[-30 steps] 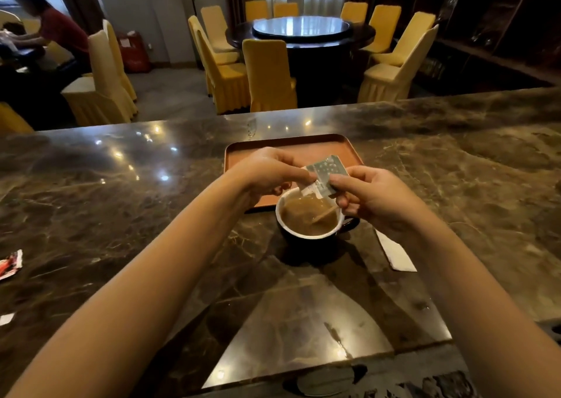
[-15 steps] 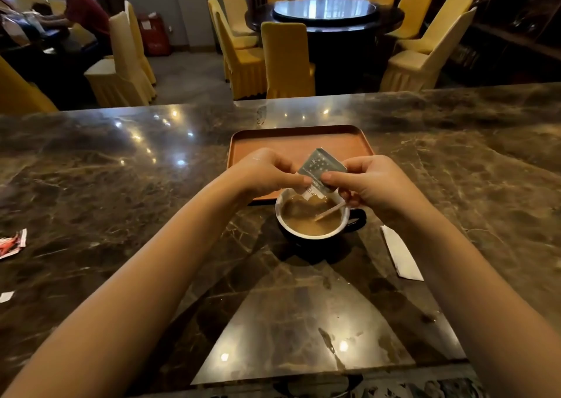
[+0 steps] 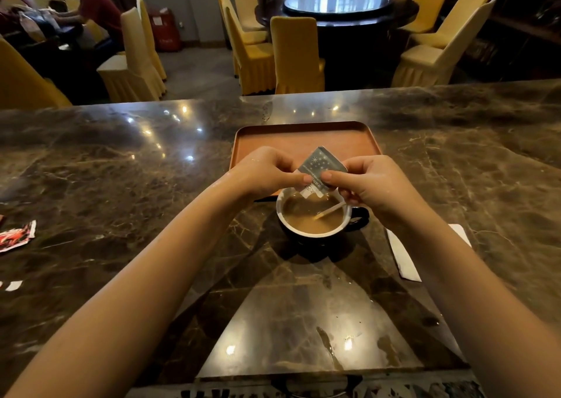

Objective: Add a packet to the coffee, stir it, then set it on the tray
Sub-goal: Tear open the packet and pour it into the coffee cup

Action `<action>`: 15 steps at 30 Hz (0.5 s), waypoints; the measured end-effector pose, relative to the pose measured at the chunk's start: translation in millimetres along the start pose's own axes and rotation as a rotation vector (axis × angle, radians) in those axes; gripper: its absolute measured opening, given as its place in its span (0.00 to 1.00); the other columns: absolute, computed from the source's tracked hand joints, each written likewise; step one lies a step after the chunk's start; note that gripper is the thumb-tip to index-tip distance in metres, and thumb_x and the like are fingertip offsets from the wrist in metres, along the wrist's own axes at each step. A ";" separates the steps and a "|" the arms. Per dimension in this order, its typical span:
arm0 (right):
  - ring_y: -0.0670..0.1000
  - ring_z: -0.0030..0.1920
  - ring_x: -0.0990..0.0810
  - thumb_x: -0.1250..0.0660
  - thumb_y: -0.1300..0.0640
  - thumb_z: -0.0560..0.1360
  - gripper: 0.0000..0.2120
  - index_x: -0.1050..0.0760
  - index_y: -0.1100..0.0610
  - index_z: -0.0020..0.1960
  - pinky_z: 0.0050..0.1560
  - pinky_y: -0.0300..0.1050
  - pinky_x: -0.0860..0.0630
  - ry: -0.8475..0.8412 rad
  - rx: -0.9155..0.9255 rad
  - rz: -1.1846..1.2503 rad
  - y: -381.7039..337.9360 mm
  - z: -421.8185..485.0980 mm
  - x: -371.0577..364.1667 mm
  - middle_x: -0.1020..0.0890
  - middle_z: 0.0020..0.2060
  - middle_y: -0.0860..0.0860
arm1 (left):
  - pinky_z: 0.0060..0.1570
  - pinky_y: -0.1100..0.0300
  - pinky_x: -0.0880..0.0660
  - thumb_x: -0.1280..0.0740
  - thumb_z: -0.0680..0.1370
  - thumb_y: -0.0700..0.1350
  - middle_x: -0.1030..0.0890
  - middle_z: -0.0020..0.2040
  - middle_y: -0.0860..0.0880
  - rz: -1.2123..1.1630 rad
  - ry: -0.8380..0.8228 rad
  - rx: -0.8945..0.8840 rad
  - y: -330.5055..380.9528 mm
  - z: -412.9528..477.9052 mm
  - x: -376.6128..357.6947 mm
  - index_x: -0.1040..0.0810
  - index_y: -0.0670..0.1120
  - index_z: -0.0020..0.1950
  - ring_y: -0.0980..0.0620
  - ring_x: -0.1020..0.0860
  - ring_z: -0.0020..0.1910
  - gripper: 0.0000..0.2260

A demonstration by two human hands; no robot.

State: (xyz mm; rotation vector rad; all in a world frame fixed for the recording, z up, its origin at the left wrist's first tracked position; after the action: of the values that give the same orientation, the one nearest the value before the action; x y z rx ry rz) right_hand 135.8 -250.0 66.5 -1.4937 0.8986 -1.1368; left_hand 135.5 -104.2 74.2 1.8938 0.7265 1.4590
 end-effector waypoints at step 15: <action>0.41 0.23 0.28 0.30 0.60 0.70 0.05 0.21 0.62 0.38 0.25 0.32 0.30 -0.014 0.016 0.023 1.5 1.1 -2.2 0.22 0.21 0.46 | 0.58 0.43 0.27 0.31 0.72 0.47 0.19 0.50 0.36 -0.023 0.005 0.023 -2.6 -1.8 -2.1 0.19 0.37 0.47 0.38 0.22 0.53 0.13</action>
State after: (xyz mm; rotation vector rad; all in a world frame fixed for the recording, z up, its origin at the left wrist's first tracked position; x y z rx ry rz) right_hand 136.3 -248.0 64.5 -1.4734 0.8925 -1.1131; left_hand 133.2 -103.8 71.3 1.8937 0.7674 1.4473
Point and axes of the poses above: each hand's wrist, its own z-axis towards the middle knuckle, its own x-axis out of the back of the hand, y = z × x, the point moved 7 cm from there along z, towards the middle knuckle
